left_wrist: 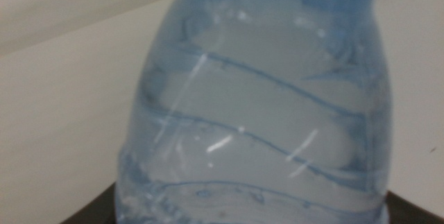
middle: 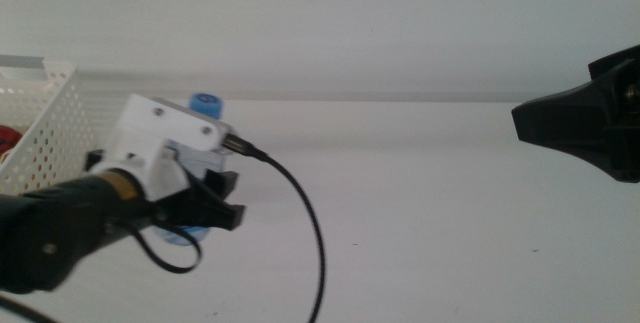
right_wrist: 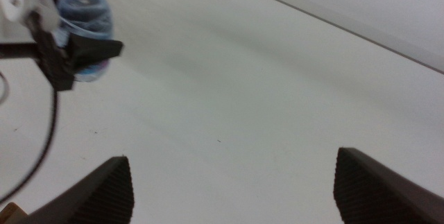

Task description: Use arms to grab the bottles and put them into the dustbin to the left of the table.

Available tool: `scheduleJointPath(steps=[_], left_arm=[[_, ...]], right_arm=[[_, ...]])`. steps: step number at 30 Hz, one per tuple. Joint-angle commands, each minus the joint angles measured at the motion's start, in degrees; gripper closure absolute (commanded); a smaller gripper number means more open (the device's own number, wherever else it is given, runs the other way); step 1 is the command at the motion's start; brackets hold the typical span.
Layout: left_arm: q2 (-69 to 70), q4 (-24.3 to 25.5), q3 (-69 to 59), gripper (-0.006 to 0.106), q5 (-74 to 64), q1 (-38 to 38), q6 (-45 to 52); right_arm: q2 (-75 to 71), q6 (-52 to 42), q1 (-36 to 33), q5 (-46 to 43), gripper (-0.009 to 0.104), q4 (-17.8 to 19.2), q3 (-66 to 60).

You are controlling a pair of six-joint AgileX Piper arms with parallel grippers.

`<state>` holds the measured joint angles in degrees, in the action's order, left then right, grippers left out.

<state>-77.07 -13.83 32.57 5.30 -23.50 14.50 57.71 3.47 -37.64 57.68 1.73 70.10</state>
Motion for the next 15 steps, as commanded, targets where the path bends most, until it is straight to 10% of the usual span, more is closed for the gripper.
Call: scheduleJointPath(steps=[1,15], left_arm=[[3.40,0.47,0.45,0.102,-3.78,2.02,0.25],[4.90,4.91,18.64,0.102,-41.27,13.84,6.61]], right_arm=[[-0.23,-0.53,-0.13,-0.25,0.018,0.39,0.32],[-0.23,-0.53,-0.13,-0.25,0.018,0.39,0.32]])
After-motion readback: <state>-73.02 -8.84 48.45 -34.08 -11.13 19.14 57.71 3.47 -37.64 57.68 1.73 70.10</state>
